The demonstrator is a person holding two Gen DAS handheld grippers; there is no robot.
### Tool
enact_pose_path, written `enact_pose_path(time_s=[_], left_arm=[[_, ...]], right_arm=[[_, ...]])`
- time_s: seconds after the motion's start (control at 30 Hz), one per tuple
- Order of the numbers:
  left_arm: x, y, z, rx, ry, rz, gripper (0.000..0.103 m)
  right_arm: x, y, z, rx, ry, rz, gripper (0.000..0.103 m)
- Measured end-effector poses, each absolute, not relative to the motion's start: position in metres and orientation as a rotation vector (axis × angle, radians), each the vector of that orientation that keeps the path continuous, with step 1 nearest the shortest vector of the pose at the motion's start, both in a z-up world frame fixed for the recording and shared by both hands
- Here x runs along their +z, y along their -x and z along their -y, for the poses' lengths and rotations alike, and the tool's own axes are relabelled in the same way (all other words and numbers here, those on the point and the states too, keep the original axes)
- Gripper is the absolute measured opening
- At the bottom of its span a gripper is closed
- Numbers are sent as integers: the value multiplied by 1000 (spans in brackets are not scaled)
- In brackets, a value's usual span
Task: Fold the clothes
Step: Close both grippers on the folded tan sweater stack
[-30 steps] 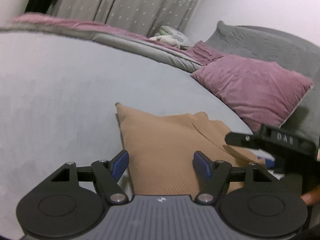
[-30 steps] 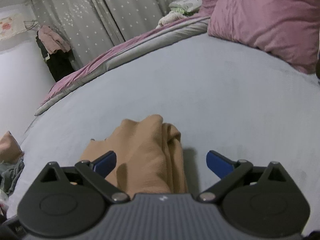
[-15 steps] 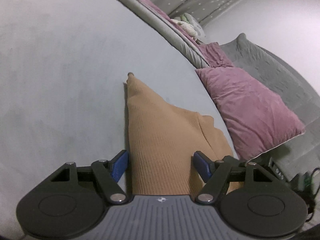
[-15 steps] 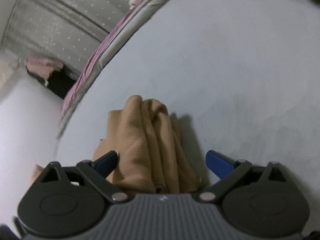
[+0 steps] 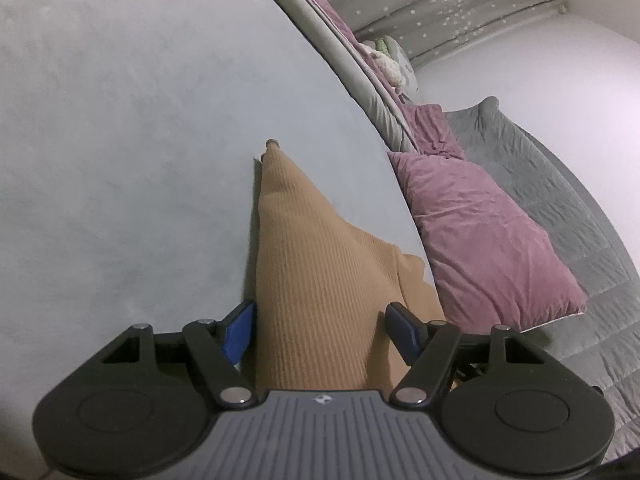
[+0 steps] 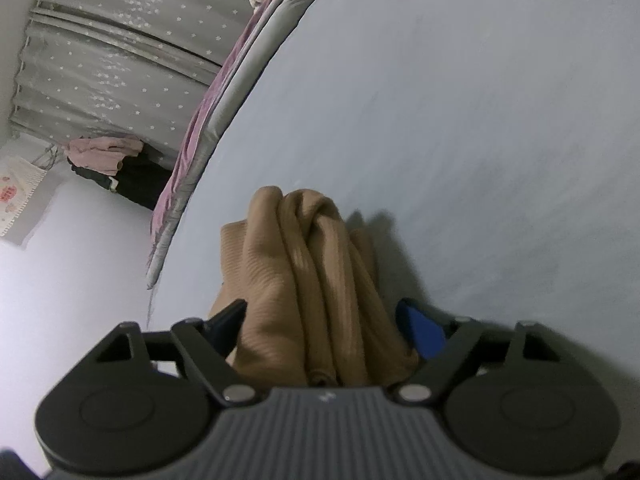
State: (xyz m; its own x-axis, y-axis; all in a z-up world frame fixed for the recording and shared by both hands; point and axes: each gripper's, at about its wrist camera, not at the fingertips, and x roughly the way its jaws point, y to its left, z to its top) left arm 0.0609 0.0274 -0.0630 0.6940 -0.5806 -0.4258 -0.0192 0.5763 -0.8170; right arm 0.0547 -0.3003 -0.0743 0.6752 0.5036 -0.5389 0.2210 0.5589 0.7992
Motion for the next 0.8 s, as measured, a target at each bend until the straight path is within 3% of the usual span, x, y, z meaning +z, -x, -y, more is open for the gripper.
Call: enact_pose_path(time_s=[0.13, 0.27, 0.43, 0.8], left_arm=[[-65, -62, -23, -363, 904, -730, 67], [-64, -60, -24, -364, 899, -732, 60], [-57, -57, -22, -354, 915, -729, 47], [-30, -48, 7, -350, 946, -705, 42]], right_arm=[[-82, -59, 302, 218, -1031, -840, 63], [-87, -64, 305, 240, -1066, -831, 55], [-90, -63, 311, 256, -1118, -818, 50], [-75, -56, 334, 250, -1178, -767, 45]])
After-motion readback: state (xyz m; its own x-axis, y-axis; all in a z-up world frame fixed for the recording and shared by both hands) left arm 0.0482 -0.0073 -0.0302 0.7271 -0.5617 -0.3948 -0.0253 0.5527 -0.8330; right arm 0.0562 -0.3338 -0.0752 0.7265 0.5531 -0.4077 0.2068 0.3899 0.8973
